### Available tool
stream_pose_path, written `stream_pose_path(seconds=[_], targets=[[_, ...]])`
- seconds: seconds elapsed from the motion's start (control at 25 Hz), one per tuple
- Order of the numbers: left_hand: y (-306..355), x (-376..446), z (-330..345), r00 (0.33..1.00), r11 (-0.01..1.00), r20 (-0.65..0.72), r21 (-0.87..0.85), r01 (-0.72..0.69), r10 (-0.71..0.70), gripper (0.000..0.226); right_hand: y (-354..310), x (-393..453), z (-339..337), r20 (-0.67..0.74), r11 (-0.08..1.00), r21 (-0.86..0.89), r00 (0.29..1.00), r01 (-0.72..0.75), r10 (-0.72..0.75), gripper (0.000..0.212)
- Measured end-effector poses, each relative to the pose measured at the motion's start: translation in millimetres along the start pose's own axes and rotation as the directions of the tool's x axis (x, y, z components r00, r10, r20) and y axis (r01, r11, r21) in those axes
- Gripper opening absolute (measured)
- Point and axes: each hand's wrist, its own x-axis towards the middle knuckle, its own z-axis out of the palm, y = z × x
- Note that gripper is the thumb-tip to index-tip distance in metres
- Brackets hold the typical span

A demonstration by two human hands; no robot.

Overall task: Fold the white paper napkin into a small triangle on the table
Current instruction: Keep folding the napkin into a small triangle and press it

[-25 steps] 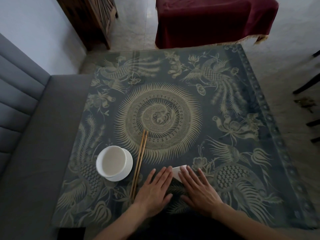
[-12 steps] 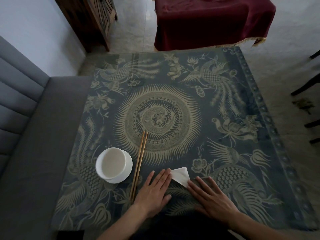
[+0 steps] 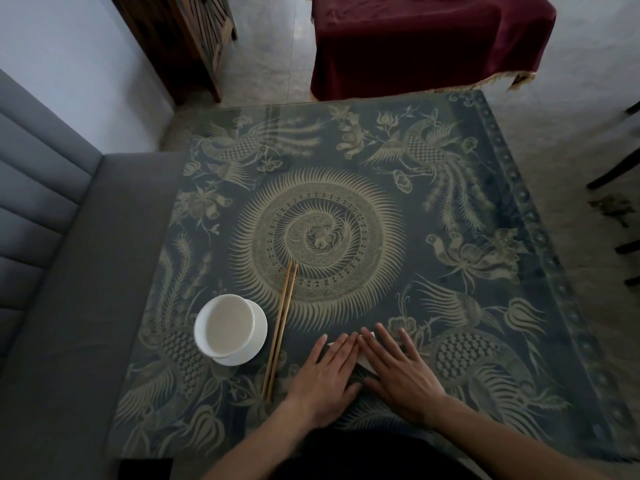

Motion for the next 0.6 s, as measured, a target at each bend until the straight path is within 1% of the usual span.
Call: stream_pose_path(seconds=[0.16,0.24,0.44,0.52,0.6], targets=[[-2,-2,4,1.000,1.000,-0.004,0.004,0.021,-0.021,0.070,1,-1,6,-0.002,0.999,0.019,1.000,-0.027,0.027,0.068],[-6,-10,6,0.999,0.999,-0.011,-0.002,0.034,-0.034,0.068,6,-4,6,-0.019,0.997,0.034,0.998,-0.064,0.065,0.066],[-21,-34,8,0.995,0.995,-0.010,-0.006,0.099,-0.099,0.066,12,-10,11,-0.026,0.991,0.046,0.992,-0.123,0.125,0.065],[-22,-35,7,0.996,0.996,0.002,-0.015,0.092,-0.092,0.066,10,-9,12,-0.027,0.990,0.051,0.991,-0.131,0.133,0.066],[-22,-34,7,0.996,0.996,-0.031,-0.029,0.087,-0.087,0.066,9,-8,13,-0.026,0.989,0.057,0.990,-0.135,0.137,0.067]])
